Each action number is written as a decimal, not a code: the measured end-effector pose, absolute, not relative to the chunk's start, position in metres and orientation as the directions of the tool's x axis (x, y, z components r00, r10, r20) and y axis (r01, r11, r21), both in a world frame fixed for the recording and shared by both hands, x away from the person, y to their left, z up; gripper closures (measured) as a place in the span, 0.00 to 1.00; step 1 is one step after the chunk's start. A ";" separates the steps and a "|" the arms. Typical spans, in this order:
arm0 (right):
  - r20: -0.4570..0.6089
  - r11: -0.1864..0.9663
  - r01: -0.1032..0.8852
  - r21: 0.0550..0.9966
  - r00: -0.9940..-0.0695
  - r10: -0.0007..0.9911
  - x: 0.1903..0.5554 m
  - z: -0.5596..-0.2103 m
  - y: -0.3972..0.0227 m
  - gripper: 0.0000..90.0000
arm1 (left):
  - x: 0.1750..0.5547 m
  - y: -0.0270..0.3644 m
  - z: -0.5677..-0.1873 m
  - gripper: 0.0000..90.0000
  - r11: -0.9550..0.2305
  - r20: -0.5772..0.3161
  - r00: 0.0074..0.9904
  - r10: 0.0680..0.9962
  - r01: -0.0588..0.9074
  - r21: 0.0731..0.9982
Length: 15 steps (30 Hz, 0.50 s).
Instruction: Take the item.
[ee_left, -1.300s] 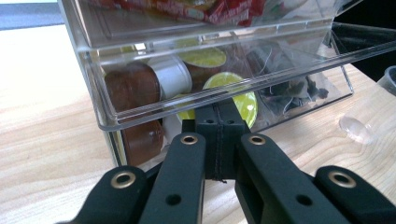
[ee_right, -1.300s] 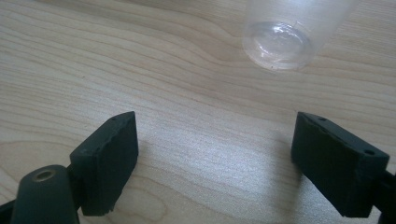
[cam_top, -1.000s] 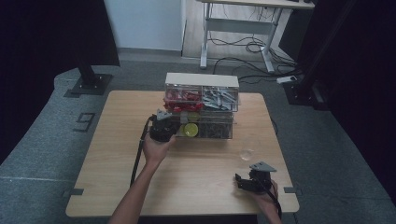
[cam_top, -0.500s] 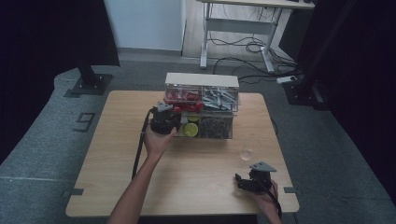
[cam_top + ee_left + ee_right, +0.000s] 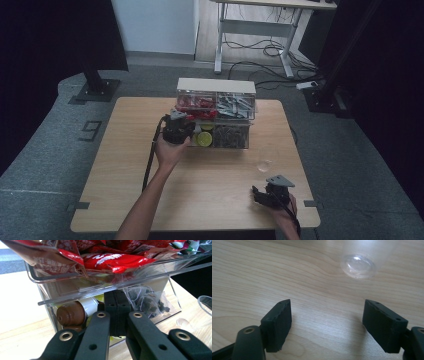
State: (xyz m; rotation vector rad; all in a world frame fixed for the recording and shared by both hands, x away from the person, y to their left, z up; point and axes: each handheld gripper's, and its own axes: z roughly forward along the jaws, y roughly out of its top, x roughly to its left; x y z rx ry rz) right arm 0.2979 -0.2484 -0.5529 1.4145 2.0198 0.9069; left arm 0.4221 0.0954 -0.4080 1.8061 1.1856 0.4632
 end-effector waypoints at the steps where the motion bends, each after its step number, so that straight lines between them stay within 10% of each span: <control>1: -0.031 0.235 0.604 0.761 -0.328 0.944 0.298 -0.553 -0.248 0.27 | 0.422 0.095 -0.408 1.00 -0.137 -0.157 0.470 0.868 0.532 0.836; 15: 0.024 0.187 0.485 0.854 -0.396 0.918 0.291 -0.508 -0.228 0.40 | 0.423 0.091 -0.408 1.00 -0.149 -0.158 0.490 0.857 0.529 0.835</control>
